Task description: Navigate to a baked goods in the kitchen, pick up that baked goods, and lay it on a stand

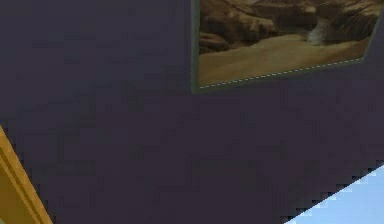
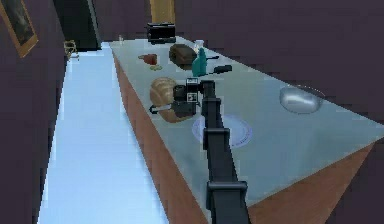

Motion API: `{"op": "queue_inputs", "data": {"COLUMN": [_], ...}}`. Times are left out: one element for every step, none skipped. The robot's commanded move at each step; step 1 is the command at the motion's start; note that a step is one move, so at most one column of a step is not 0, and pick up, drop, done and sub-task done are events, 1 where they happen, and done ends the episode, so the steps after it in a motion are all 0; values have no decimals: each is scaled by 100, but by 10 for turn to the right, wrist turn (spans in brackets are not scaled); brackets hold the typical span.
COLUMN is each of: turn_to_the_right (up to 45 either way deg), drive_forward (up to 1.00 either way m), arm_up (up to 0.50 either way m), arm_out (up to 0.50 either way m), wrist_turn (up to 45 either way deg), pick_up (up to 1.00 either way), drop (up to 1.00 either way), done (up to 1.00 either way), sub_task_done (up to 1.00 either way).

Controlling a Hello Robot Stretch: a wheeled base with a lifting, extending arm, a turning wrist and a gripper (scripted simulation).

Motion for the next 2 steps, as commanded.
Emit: {"op": "queue_inputs", "data": {"turn_to_the_right": [0, 0], "drive_forward": [0, 0], "arm_up": [10, 0], "arm_out": [0, 0], "wrist_turn": [0, -450], "pick_up": [0, 0], "drop": [0, 0], "done": [0, 0], "sub_task_done": [0, 0]}}
